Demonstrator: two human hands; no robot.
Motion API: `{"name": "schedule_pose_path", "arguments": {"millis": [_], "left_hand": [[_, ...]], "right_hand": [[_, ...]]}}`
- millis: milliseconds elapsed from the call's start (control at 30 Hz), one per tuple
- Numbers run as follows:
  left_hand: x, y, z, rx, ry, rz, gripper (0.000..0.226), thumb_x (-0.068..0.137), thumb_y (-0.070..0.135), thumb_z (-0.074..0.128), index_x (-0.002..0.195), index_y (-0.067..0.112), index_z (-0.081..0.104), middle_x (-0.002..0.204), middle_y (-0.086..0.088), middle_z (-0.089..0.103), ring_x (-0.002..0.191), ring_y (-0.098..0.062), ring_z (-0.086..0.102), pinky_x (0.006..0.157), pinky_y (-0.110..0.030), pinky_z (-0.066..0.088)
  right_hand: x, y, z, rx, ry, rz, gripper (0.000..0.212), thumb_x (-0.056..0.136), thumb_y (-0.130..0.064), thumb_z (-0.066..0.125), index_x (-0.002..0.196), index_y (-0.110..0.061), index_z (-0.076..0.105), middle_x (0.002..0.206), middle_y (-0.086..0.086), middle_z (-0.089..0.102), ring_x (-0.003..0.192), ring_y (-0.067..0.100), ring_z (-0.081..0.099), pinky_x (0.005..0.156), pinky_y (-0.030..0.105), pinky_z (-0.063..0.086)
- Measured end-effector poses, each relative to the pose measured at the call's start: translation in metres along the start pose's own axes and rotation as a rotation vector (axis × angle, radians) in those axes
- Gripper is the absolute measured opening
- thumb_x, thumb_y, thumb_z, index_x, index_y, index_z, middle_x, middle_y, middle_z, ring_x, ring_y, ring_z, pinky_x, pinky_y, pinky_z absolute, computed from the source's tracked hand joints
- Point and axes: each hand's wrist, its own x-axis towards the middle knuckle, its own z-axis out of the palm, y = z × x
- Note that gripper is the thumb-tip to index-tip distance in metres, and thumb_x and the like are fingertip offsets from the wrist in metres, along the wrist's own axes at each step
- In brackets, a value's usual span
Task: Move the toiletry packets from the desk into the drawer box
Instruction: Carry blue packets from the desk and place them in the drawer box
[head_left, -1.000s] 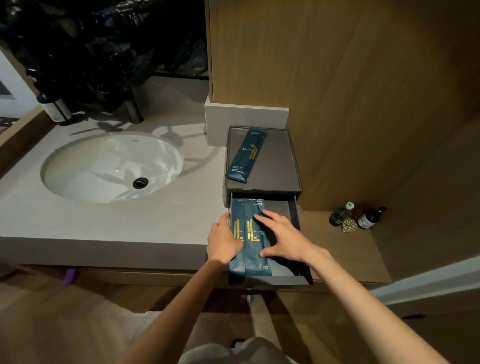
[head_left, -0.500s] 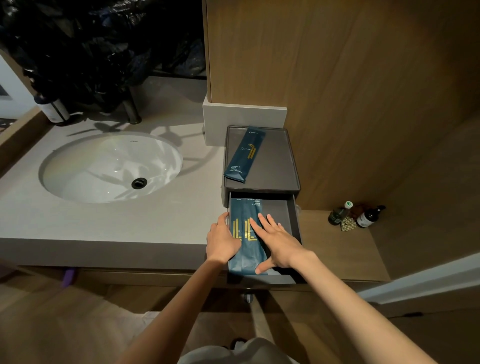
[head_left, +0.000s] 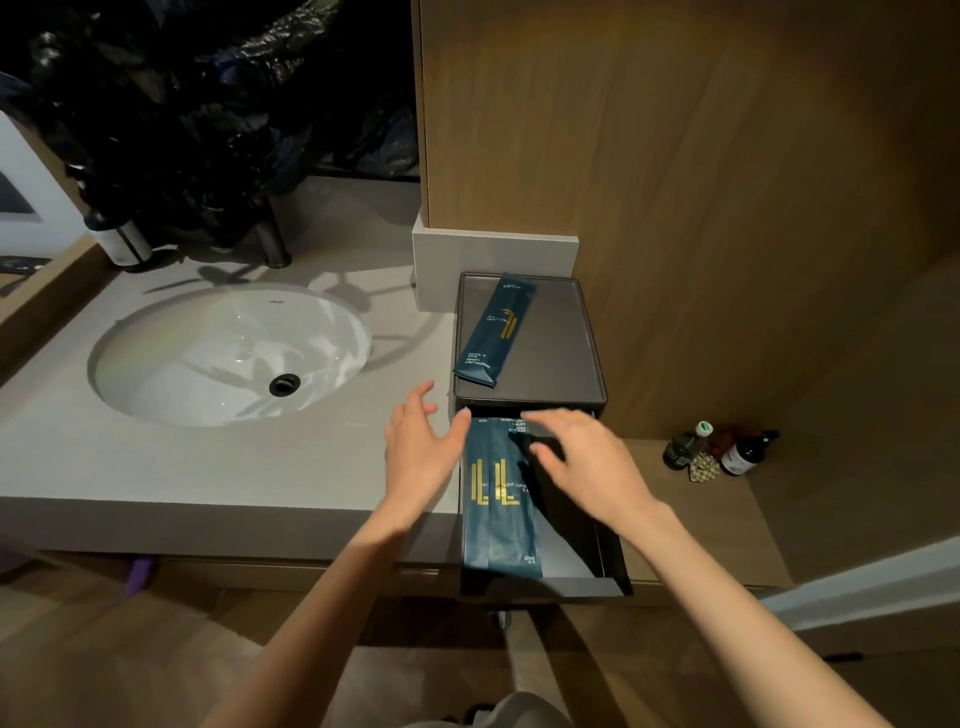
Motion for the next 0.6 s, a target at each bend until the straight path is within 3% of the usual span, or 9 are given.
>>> {"name": "schedule_pose_path", "arguments": {"millis": [67, 167, 433, 600], "left_hand": [[0.018, 0.017, -0.005, 0.014, 0.021, 0.071, 0.057, 0.086, 0.038, 0.062, 0.137, 0.021, 0.042, 0.112, 0.001, 0.051, 0.115, -0.024, 0.048, 0.099, -0.043, 0.043], [0.045, 0.034, 0.0, 0.071, -0.021, 0.132, 0.061, 0.086, 0.039, 0.062, 0.139, 0.02, 0.04, 0.126, -0.005, 0.052, 0.122, -0.023, 0.043, 0.102, -0.041, 0.042], [0.088, 0.04, 0.031, 0.514, -0.133, 0.268, 0.072, 0.083, 0.052, 0.06, 0.143, 0.02, 0.035, 0.14, -0.006, 0.047, 0.128, -0.027, 0.038, 0.103, -0.039, 0.034], [0.093, 0.04, 0.042, 0.594, -0.061, 0.251, 0.075, 0.081, 0.052, 0.062, 0.142, 0.019, 0.036, 0.136, -0.006, 0.048, 0.123, -0.026, 0.038, 0.098, -0.037, 0.031]], "right_hand": [[0.017, 0.003, -0.01, -0.006, 0.062, 0.021, 0.042, 0.096, -0.026, 0.054, 0.138, -0.023, 0.05, 0.138, -0.004, 0.055, 0.127, 0.014, 0.049, 0.101, 0.032, 0.044], [0.041, 0.017, -0.01, -0.048, -0.045, 0.099, 0.048, 0.098, -0.029, 0.05, 0.144, -0.025, 0.041, 0.148, -0.003, 0.044, 0.137, 0.017, 0.039, 0.107, 0.04, 0.041], [0.059, 0.03, 0.001, -0.146, -0.13, 0.122, 0.051, 0.1, -0.031, 0.041, 0.149, -0.027, 0.029, 0.147, 0.0, 0.044, 0.132, 0.025, 0.043, 0.102, 0.038, 0.042], [0.06, 0.038, 0.001, -0.192, -0.149, 0.087, 0.054, 0.1, -0.033, 0.041, 0.151, -0.029, 0.023, 0.145, 0.001, 0.047, 0.128, 0.025, 0.047, 0.1, 0.038, 0.046]]}}
